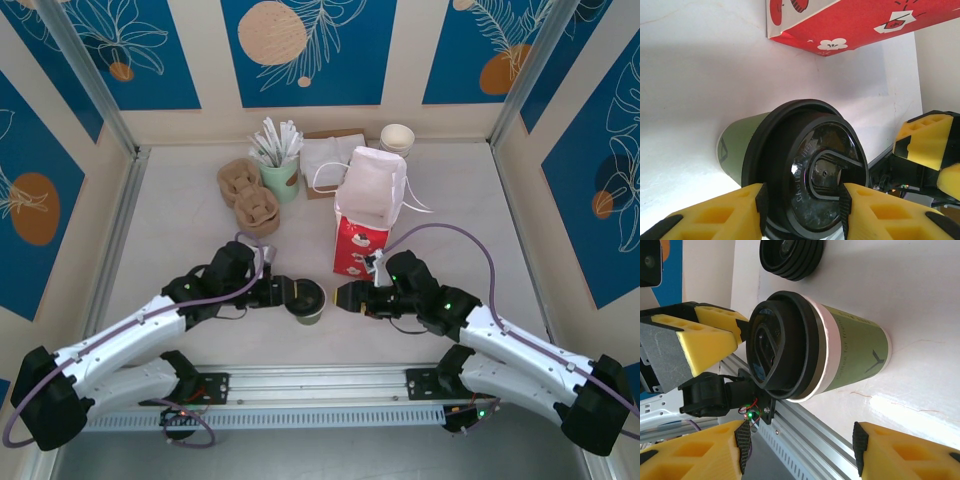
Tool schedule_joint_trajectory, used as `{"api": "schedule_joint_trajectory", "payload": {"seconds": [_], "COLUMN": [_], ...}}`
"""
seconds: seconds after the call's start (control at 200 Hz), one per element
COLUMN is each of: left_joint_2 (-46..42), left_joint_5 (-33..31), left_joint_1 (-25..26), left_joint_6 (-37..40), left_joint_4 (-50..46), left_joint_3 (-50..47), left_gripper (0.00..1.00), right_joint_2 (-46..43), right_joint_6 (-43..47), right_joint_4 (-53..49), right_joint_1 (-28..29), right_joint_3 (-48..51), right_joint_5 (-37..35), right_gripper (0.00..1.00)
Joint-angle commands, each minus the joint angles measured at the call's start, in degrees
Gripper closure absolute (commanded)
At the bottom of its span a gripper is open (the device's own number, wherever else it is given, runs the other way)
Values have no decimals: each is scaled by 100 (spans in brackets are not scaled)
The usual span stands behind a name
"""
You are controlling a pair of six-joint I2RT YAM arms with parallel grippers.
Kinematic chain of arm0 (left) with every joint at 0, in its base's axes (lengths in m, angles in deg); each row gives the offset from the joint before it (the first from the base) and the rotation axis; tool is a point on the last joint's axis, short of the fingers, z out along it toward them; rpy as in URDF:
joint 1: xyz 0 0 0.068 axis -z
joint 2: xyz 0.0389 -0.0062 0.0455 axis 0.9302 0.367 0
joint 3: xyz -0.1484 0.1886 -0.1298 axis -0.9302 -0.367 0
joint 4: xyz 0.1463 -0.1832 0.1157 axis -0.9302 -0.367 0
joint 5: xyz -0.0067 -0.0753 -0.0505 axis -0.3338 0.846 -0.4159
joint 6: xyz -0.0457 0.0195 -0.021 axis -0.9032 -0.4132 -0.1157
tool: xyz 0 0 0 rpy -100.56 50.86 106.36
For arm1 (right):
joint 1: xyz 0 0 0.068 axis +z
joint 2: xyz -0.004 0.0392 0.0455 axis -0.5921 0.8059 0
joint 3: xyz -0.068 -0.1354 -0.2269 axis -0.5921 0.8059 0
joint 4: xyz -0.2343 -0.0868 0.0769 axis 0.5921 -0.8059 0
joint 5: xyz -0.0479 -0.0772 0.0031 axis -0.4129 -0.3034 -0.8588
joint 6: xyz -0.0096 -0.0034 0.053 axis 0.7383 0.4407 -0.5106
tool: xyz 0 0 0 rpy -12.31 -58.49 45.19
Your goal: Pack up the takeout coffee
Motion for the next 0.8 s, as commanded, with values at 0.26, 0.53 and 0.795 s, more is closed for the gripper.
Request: {"api": "schedule_joint_trajectory", "payload": {"seconds": [0.26, 0.53, 0.795], "left_joint_2": [164, 196, 455], "left_joint_5": [-27, -102, -43], "left_joint_1": [194, 264, 347], "left_joint_6": [-33, -55, 23], "left_joint_4": [237, 245, 195], "left_joint_3": [120, 200, 437], "left_gripper": [57, 57, 57], "right_joint_2": [217, 318, 367], "right_joint_6": [31, 15, 41], "right_joint_4": [-17, 16, -17], "right_joint_1": [76, 135, 144], "right_joint_3": [-312, -320, -382], "right_joint_5": [-45, -94, -159], "right_gripper": [40, 39, 37]}}
